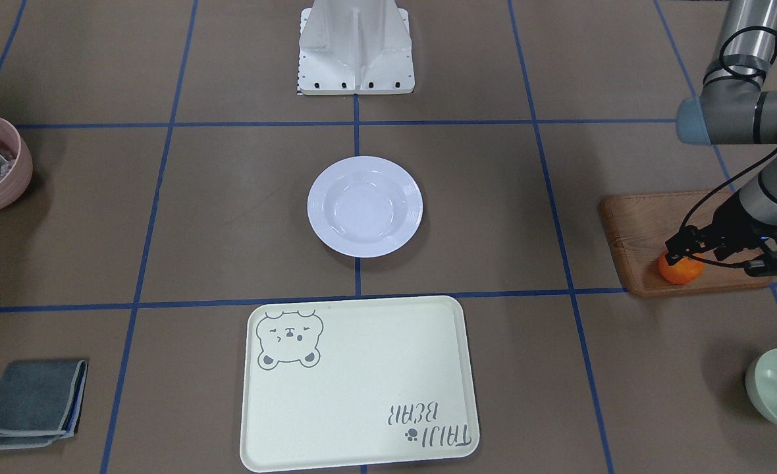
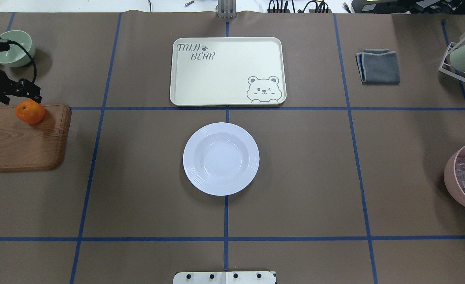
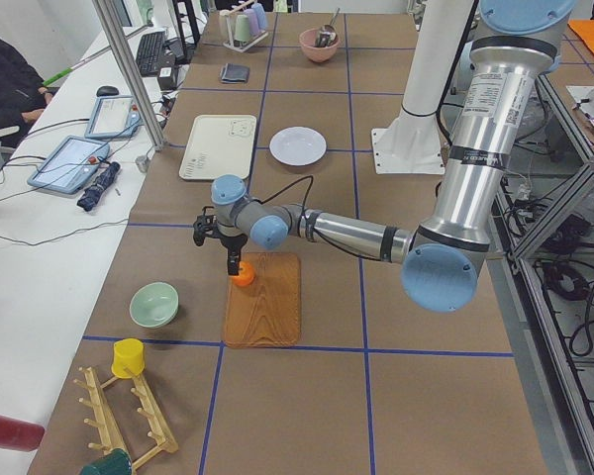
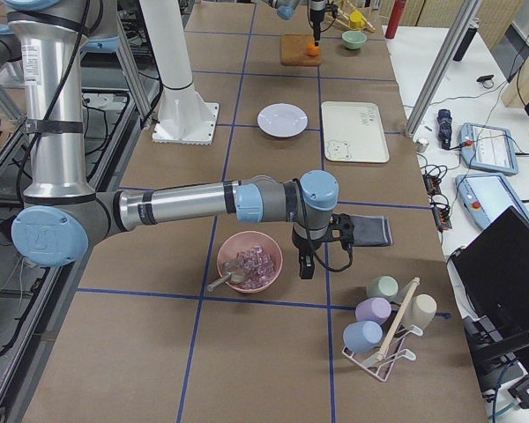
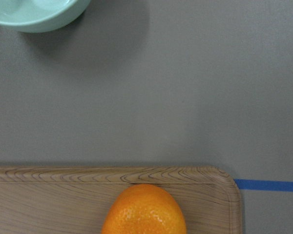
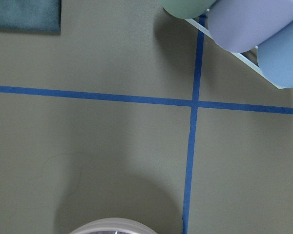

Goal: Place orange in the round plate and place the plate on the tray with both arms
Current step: 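Reach the left gripper down to the orange on the wooden board and grasp it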

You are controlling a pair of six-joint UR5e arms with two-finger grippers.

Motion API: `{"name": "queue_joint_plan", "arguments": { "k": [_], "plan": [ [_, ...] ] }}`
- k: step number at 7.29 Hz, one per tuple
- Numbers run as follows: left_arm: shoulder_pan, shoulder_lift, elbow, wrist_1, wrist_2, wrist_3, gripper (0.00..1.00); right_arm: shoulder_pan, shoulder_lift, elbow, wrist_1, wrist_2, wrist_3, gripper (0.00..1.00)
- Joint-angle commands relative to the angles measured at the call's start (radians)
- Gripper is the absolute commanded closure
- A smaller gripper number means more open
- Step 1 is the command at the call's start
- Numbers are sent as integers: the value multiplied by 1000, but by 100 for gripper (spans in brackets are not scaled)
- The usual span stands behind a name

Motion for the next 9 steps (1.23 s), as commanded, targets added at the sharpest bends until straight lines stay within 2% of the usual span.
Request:
{"name": "queue_joint_plan", "arguments": {
  "k": [1, 7, 8, 9],
  "plan": [
    [3, -1, 24, -7, 2, 0, 1, 0, 2, -8, 0, 0, 2, 0],
    [54, -1, 89, -49, 1, -2, 1, -5, 10, -22, 0, 0, 5, 0],
    [54, 0, 89, -49, 1, 0, 10, -6, 11, -22, 0, 0, 5, 0],
    [52, 2, 84, -49, -7, 12, 69, -8, 11, -22, -2, 2, 5, 0]
  ]
}}
